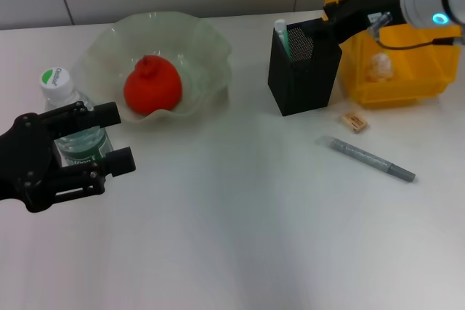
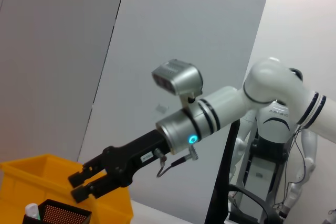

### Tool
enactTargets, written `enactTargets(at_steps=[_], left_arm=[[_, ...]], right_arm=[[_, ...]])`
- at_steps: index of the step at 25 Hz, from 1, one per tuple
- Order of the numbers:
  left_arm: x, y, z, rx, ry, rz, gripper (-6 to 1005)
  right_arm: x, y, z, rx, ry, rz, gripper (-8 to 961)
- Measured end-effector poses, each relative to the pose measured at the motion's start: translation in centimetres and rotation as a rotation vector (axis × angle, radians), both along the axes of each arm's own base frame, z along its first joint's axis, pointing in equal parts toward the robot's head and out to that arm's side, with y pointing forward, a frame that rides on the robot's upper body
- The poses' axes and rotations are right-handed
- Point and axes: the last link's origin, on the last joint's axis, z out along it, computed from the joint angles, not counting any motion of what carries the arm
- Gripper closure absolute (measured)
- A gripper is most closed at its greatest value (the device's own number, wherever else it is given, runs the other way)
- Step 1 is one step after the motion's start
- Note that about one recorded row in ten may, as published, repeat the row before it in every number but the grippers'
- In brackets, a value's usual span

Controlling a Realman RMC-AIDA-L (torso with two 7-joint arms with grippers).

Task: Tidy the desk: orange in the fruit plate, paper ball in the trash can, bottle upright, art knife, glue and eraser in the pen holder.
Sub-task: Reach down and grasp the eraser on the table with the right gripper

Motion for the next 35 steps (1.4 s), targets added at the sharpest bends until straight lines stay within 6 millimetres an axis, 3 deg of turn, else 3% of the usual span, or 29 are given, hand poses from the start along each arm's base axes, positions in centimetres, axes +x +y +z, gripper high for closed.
enactTargets(at_steps=[1, 6, 15, 23, 35], left_arm=[[0.0, 0.0, 0.0, 0.0, 0.0, 0.0, 215], [0.0, 0.0, -0.1, -0.001, -0.002, 0.001, 215], [0.0, 0.0, -0.2, -0.006, -0.007, 0.005, 215], [0.1, 0.1, -0.3, -0.007, -0.008, 0.002, 215], [0.0, 0.0, -0.5, -0.018, -0.012, 0.004, 215]], right_arm=[[-0.4, -0.2, 0.2, -0.007, -0.002, -0.003, 465], [-3.0, -2.1, 1.4, -0.072, 0.019, -0.055, 471], [-3.9, -5.2, 2.6, -0.152, -0.054, -0.219, 476], [-1.6, -6.4, 2.8, -0.195, -0.075, -0.377, 480], [3.1, -4.8, 2.4, -0.164, -0.114, -0.551, 486]])
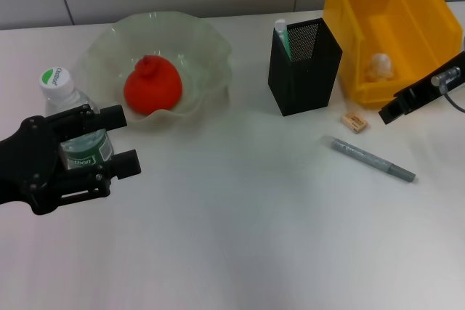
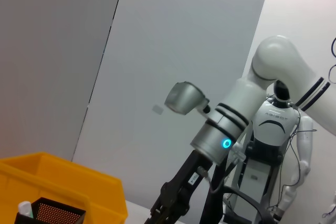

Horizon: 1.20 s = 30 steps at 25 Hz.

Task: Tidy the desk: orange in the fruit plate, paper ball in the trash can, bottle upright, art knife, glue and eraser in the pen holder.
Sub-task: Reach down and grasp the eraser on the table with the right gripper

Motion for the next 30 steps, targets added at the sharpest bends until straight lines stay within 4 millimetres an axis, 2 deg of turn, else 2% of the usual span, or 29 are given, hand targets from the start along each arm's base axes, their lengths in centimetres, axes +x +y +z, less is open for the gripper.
enactTargets(at_steps=[6, 9, 19, 30], left_arm=[[0.0, 0.0, -0.1, -0.003, -0.003, 0.002, 215], [0.0, 0.0, -0.1, -0.004, -0.003, 0.002, 215], [-0.2, 0.0, -0.1, -0.005, -0.01, 0.012, 215], [-0.2, 0.1, 0.0, 0.004, -0.004, 0.013, 214]], right_arm=[[1.8, 1.3, -0.6, 0.019, -0.017, -0.033, 562], [2.1, 2.0, -1.1, 0.011, -0.022, -0.032, 559], [1.6, 3.9, -2.7, -0.026, -0.036, 0.035, 550], [1.8, 4.4, -4.0, -0.069, -0.044, 0.032, 503]])
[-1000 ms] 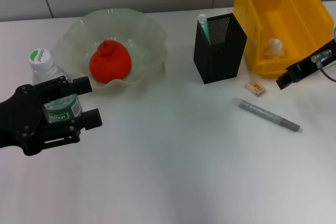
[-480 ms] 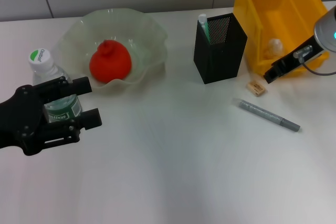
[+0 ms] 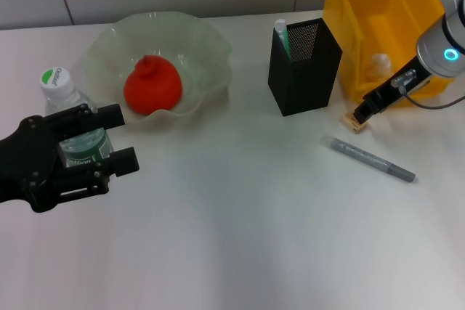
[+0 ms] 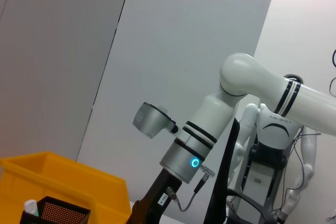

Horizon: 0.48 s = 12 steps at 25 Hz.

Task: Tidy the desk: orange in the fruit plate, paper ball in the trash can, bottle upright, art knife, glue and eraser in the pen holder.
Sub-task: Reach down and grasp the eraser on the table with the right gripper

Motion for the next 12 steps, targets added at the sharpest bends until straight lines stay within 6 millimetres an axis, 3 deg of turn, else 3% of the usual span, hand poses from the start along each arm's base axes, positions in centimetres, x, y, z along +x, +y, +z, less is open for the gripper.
enactTargets(at_steps=[12], left_arm=[[0.19, 0.32, -0.21, -0.006, -0.001, -0.007, 214]], right_arm=[[0.74, 0.09, -0.09, 0.014, -0.012, -0.003, 419]])
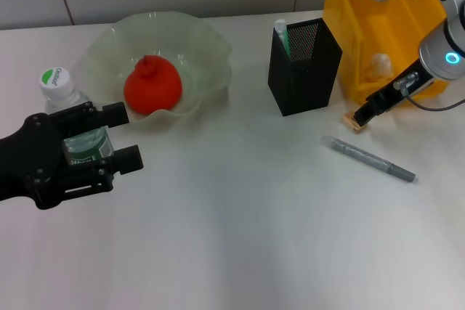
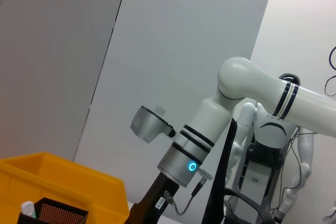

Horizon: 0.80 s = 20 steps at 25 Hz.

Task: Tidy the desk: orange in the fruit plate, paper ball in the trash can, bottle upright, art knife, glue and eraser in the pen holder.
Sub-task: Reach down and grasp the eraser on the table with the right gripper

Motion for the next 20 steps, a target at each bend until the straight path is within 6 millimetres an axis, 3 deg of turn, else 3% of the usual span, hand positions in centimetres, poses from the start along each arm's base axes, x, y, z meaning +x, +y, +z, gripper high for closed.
enactTargets(at_steps=[20], left_arm=[[-0.1, -0.1, 0.0, 0.006, -0.002, -0.002, 214]], right_arm=[[0.3, 0.7, -1.1, 0.005, 0.0, 0.002, 398]])
